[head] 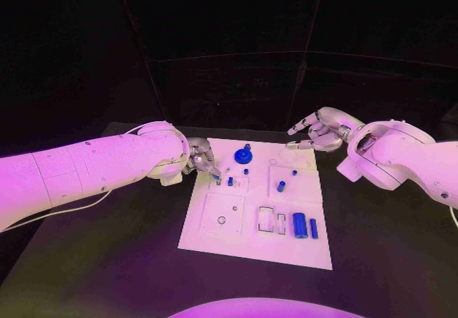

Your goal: Assemble the parts on the task board

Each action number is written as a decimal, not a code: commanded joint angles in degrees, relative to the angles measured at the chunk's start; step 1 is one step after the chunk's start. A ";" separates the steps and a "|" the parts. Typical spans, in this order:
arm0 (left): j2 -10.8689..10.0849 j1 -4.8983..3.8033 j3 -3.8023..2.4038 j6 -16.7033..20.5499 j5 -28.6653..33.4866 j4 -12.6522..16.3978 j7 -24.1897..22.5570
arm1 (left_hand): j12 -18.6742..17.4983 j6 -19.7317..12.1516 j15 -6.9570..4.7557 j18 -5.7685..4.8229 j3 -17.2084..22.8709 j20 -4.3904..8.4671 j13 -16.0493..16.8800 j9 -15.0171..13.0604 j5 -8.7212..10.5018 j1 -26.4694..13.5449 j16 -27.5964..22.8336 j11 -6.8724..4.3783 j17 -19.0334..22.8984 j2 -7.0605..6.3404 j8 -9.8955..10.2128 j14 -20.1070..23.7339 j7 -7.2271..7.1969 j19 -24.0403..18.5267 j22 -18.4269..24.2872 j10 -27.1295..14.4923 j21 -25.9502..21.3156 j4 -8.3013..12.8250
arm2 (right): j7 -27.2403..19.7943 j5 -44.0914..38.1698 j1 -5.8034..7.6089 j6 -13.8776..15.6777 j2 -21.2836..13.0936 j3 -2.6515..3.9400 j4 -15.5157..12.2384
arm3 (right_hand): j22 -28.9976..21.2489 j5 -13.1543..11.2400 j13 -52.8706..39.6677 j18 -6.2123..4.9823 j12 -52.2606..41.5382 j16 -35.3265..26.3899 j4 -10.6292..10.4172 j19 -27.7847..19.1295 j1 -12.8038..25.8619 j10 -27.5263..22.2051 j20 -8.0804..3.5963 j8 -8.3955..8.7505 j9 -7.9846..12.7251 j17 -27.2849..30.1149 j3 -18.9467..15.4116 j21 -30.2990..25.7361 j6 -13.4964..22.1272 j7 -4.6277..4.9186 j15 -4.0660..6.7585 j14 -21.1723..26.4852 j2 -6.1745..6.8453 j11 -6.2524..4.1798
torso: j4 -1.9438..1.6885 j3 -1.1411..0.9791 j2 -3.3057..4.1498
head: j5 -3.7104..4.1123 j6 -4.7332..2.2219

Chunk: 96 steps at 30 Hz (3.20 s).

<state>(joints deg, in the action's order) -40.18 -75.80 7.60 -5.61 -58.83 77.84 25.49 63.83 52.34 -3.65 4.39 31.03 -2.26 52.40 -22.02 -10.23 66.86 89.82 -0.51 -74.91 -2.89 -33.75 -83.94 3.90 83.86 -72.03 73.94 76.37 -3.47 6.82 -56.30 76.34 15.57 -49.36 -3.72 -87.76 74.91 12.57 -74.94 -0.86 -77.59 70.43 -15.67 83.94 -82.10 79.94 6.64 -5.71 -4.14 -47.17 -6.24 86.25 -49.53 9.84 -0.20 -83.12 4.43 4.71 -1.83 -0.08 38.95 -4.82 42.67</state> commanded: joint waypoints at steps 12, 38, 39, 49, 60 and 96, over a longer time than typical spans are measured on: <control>1.89 0.13 0.76 -2.18 -2.76 -1.44 1.59 | -0.23 0.54 -0.36 -0.29 7.40 0.06 -0.05 0.00 -0.45 -0.04 0.18 -0.10 -15.09 0.15 -0.39 -6.06 -0.01 -0.04 0.01 0.55 -0.12 6.82 | -0.57 0.11 0.11 -0.41 0.16 0.03 -0.20 | 8.58 0.25 -0.61 -0.87 0.25 -0.33 0.10 1.76 0.13 -0.47 -0.54 -0.36 0.05 0.11 -0.35 -0.32 0.18 -0.03 0.30 0.08 -0.69 -0.05 | -0.08 0.01 -0.01 | 0.14 0.44; 2.42 0.16 0.84 -5.67 -2.87 -1.26 2.53 | -0.75 1.33 -0.55 -0.34 8.71 0.24 -0.46 -0.39 -5.88 -1.60 0.18 -0.42 -15.09 -1.17 -1.48 -6.06 -0.36 0.04 -0.22 0.88 -0.10 7.21 | -0.44 0.11 0.11 -0.37 0.09 0.03 -0.28 | 8.54 0.27 -0.62 -0.88 0.24 -0.35 0.09 1.74 0.18 -0.46 -0.54 -0.38 0.04 0.12 -0.41 -0.35 0.17 -0.03 0.31 0.07 -0.73 -0.05 | -0.01 0.04 0.00 | 0.25 0.80; 2.39 0.17 0.84 -5.62 -2.87 -1.20 2.53 | -0.77 1.38 -0.61 -0.36 8.82 0.28 -0.45 -0.58 -7.00 -1.89 0.18 -0.46 -15.09 -1.42 -1.77 -6.06 -0.44 0.07 -0.30 0.98 -0.07 7.28 | -0.42 0.11 0.11 -0.33 0.04 0.03 -0.25 | 8.54 0.27 -0.62 -0.88 0.24 -0.35 0.09 1.74 0.18 -0.46 -0.54 -0.38 0.04 0.12 -0.41 -0.35 0.17 -0.03 0.31 0.07 -0.73 -0.05 | -0.03 0.03 -0.03 | 0.21 0.85; 2.49 0.17 0.84 -5.27 -2.87 -1.49 2.54 | -0.76 1.39 -0.67 -0.34 8.98 0.33 -0.40 -0.81 -7.76 -2.16 0.18 -0.54 -15.09 -1.61 -2.09 -6.06 -0.53 0.05 -0.26 1.13 -0.13 7.38 | -0.34 0.11 0.11 -0.16 0.10 0.03 -0.19 | 8.56 0.28 -0.62 -0.87 0.24 -0.35 0.10 1.75 0.17 -0.46 -0.54 -0.39 0.04 0.11 -0.42 -0.34 0.16 -0.03 0.31 0.07 -0.75 -0.05 | -0.06 -0.01 0.03 | 0.18 0.91; 3.17 0.17 0.84 -5.14 -2.86 -2.50 2.62 | -0.32 1.79 -1.16 -0.35 4.50 0.71 0.14 -1.76 -7.83 -6.70 0.18 -1.18 -15.09 -2.40 -3.36 -6.06 -1.48 0.11 -0.45 1.88 -0.19 4.21 | -0.31 0.11 0.11 -0.13 0.14 0.03 -0.23 | 8.47 0.32 -0.52 -0.89 0.32 -0.40 0.13 1.69 0.14 -0.53 -0.55 -0.40 0.04 0.19 -0.42 -0.40 0.16 -0.04 0.31 0.07 -0.85 -0.06 | -0.04 -0.02 0.00 | 0.24 1.09; 4.27 0.16 0.83 -5.43 -2.85 -4.74 3.12 | 1.58 4.05 -1.65 -0.55 -11.34 1.28 2.62 -1.82 -3.86 -13.81 0.18 -1.68 -15.09 -3.62 -3.50 -6.06 -2.11 0.49 -1.44 2.92 0.13 -4.02 | -0.41 0.11 0.11 -0.40 0.21 0.03 -0.22 | 8.35 0.34 -0.47 -0.92 0.36 -0.48 0.13 1.62 0.20 -0.56 -0.55 -0.41 0.04 0.31 -0.50 -0.48 0.16 -0.04 0.32 0.08 -0.90 -0.06 | -0.08 0.00 -0.03 | 0.39 1.24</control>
<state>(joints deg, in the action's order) -35.88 -75.59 8.46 -10.97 -61.46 72.99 28.24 65.18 56.11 -4.91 4.39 20.03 -1.43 54.98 -23.87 -14.41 53.21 89.82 -2.16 -74.91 -6.62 -37.12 -83.95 1.74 83.88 -73.41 76.58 76.37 -7.40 6.79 -56.30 76.34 15.38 -49.18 -3.72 -87.88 74.91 12.54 -74.94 -0.86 -77.59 70.21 -15.52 84.15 -81.80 79.72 6.43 -5.94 -4.14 -46.90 -6.40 86.04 -49.53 9.84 -0.20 -83.12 4.13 4.49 -1.86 -0.07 38.92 -4.44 43.87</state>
